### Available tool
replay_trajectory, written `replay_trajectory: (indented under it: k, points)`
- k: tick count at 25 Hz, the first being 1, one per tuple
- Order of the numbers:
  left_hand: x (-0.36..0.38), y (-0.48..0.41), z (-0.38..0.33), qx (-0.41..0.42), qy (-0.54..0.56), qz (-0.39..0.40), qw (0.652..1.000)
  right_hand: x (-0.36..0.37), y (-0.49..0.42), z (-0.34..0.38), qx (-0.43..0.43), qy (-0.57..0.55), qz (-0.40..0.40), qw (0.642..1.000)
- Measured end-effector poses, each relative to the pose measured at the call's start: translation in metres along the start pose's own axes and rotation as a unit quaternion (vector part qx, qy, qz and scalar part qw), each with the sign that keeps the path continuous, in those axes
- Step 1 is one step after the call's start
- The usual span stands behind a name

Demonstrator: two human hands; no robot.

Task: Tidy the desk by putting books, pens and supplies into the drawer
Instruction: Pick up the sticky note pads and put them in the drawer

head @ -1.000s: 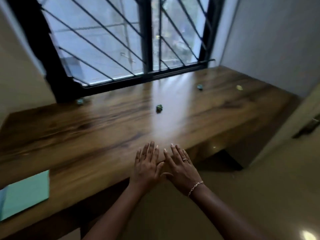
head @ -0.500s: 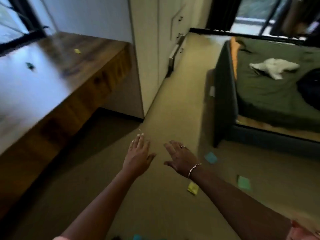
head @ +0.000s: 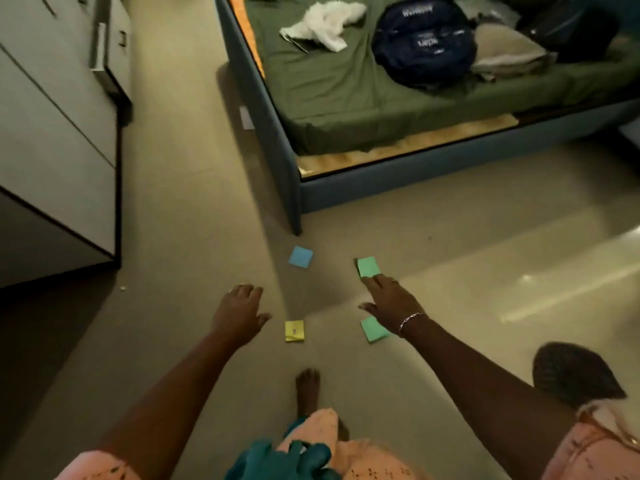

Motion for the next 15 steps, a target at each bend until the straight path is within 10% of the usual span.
replay_trajectory:
  k: [15]
  points:
    - [0.293, -0.230, -0.049, 0.015, -0.125, 0.204, 0.971, 0.283, -0.088, -0.245, 0.192, -0.072, 0.201, 0.958]
Point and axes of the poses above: each hand's wrist, its own y-axis away from the middle knuckle, its own x-axis out of the palm, z = x × y, the point moved 4 cm from there along -y, towards the middle knuckle, and after that the axes turned 13 degrees about -x, right-handed, at the moved point
